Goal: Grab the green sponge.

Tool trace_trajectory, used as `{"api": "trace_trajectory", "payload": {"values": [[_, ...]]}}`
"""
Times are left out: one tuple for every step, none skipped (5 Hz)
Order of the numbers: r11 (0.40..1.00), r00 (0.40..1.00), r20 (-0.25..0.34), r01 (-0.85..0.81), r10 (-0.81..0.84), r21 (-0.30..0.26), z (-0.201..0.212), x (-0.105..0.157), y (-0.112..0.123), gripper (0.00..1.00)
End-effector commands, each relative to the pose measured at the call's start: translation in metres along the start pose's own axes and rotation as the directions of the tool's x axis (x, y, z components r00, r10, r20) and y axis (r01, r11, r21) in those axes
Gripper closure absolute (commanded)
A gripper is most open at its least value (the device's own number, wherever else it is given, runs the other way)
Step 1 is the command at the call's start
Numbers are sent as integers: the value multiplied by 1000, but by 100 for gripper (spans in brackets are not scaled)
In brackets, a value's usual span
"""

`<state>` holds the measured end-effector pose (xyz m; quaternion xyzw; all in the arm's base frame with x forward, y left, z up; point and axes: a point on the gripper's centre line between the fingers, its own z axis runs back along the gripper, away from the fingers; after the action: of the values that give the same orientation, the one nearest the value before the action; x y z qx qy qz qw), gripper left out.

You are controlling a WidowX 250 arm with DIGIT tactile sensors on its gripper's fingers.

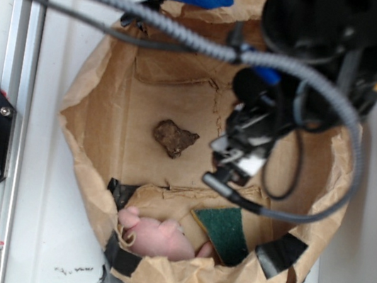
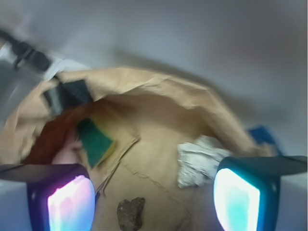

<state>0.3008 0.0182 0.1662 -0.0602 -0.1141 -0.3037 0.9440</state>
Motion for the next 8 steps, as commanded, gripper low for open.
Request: {"api": "trace_trajectory", "payload": {"values": [[964, 964, 16, 266, -265, -13, 6, -21, -39, 0], [964, 964, 16, 266, -265, -13, 6, -21, -39, 0], [964, 964, 16, 266, -265, -13, 6, -21, -39, 0], [964, 964, 16, 266, -265, -13, 6, -21, -39, 0], [964, 964, 16, 266, -265, -13, 6, -21, -39, 0], [955, 953, -79, 297, -294, 30, -45, -27, -36, 0], [951, 950, -95, 304, -298, 54, -63, -29, -38, 0], [946, 941, -99, 325, -322, 8, -79, -36, -51, 0]]}}
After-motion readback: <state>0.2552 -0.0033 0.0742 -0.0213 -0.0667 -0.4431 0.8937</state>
